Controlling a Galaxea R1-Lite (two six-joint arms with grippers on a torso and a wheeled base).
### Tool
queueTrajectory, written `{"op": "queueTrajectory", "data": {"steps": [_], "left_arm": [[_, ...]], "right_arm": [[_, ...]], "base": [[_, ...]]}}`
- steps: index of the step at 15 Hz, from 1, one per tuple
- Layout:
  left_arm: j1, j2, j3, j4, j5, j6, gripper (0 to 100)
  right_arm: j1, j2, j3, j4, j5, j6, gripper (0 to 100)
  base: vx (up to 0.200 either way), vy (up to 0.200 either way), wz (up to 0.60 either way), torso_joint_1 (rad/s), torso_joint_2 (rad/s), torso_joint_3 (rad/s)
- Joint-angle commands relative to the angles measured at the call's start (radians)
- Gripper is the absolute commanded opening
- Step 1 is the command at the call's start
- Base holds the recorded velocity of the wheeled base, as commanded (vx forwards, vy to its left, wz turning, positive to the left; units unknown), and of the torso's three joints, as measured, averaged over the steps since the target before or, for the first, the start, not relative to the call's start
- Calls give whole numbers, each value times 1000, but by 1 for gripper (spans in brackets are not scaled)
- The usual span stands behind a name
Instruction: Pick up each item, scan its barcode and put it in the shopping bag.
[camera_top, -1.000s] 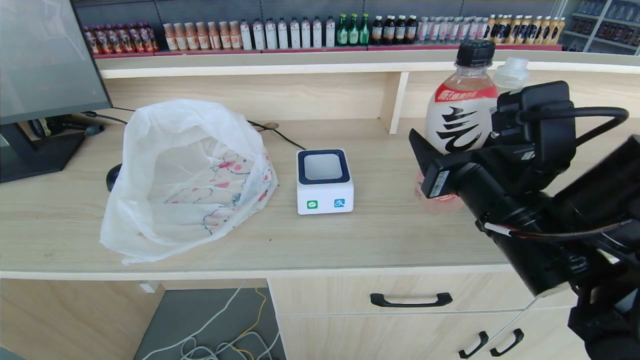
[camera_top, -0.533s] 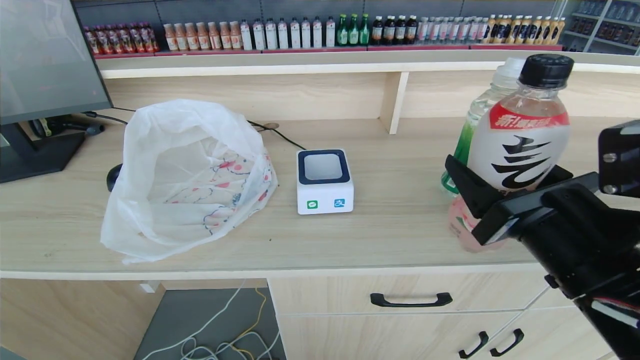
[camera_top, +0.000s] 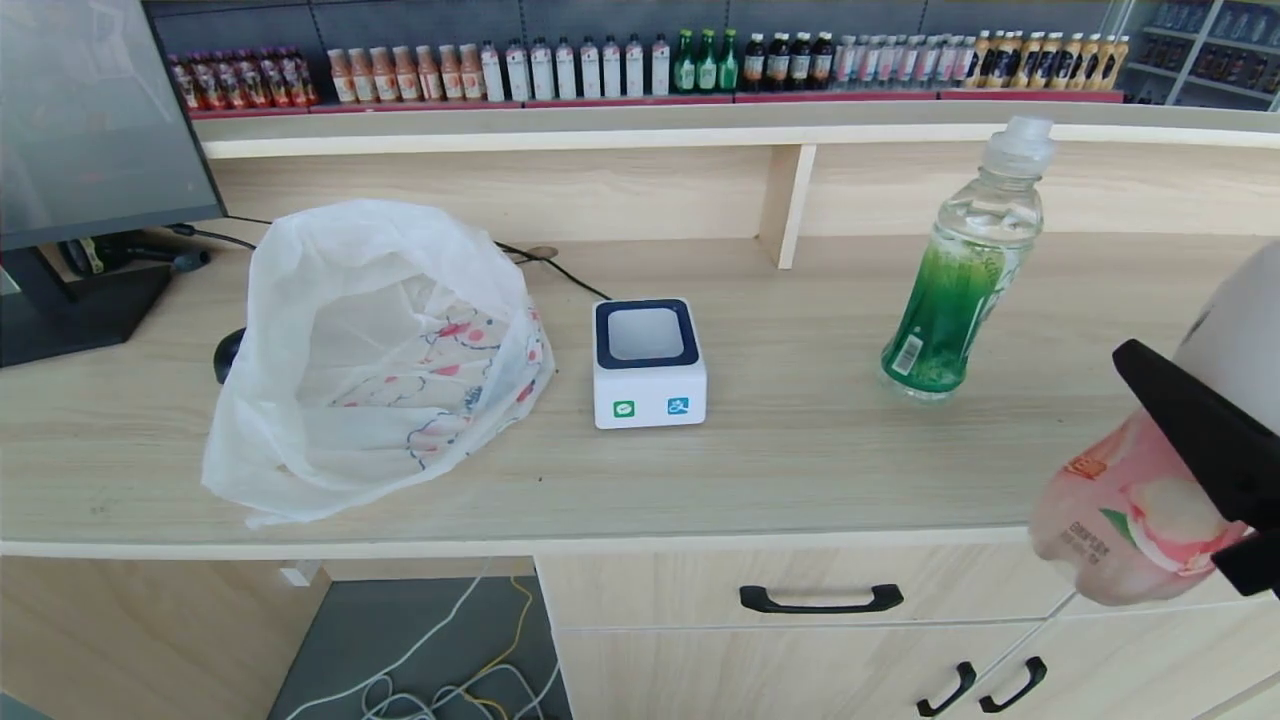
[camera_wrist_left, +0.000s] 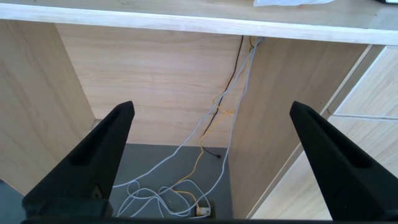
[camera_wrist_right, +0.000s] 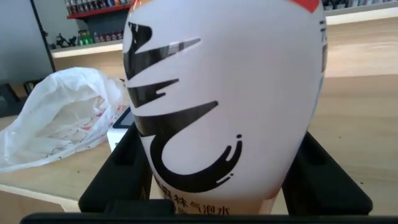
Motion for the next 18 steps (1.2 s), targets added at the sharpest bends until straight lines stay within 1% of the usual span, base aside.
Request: {"op": "queueTrajectory", "data": {"steps": [1, 3, 5, 6, 7, 8, 9, 11, 13, 15, 17, 18], "left_arm": [[0, 0, 0, 0, 0, 0, 100], [0, 0, 0, 0, 0, 0, 100], [0, 0, 0, 0, 0, 0, 100], [0, 0, 0, 0, 0, 0, 100], [0, 0, 0, 0, 0, 0, 100], [0, 0, 0, 0, 0, 0, 100], [0, 0, 0, 0, 0, 0, 100], [0, 0, 0, 0, 0, 0, 100], [0, 0, 0, 0, 0, 0, 100], [0, 0, 0, 0, 0, 0, 100], [0, 0, 0, 0, 0, 0, 100], [0, 0, 0, 0, 0, 0, 100]], "right_arm": [[13, -60, -9, 32, 13, 3, 0], [18, -83, -22, 86, 45, -2, 0], [19, -75, -68, 162, 137, -75, 0], [24, -55, -121, 225, 186, -125, 0], [42, -38, -158, 290, 211, -152, 0], [59, -24, -187, 354, 214, -154, 0], [64, -9, -198, 388, 217, -152, 0], [74, 43, -209, 394, 217, -166, 0], [150, 86, -221, 394, 215, -247, 0], [225, 147, -224, 389, 211, -301, 0], [252, 175, -223, 388, 211, -367, 0], [255, 175, -229, 388, 211, -425, 0]], "base": [[0, 0, 0, 0, 0, 0], [0, 0, 0, 0, 0, 0], [0, 0, 0, 0, 0, 0], [0, 0, 0, 0, 0, 0], [0, 0, 0, 0, 0, 0], [0, 0, 0, 0, 0, 0], [0, 0, 0, 0, 0, 0], [0, 0, 0, 0, 0, 0], [0, 0, 0, 0, 0, 0], [0, 0, 0, 0, 0, 0], [0, 0, 0, 0, 0, 0], [0, 0, 0, 0, 0, 0]]}}
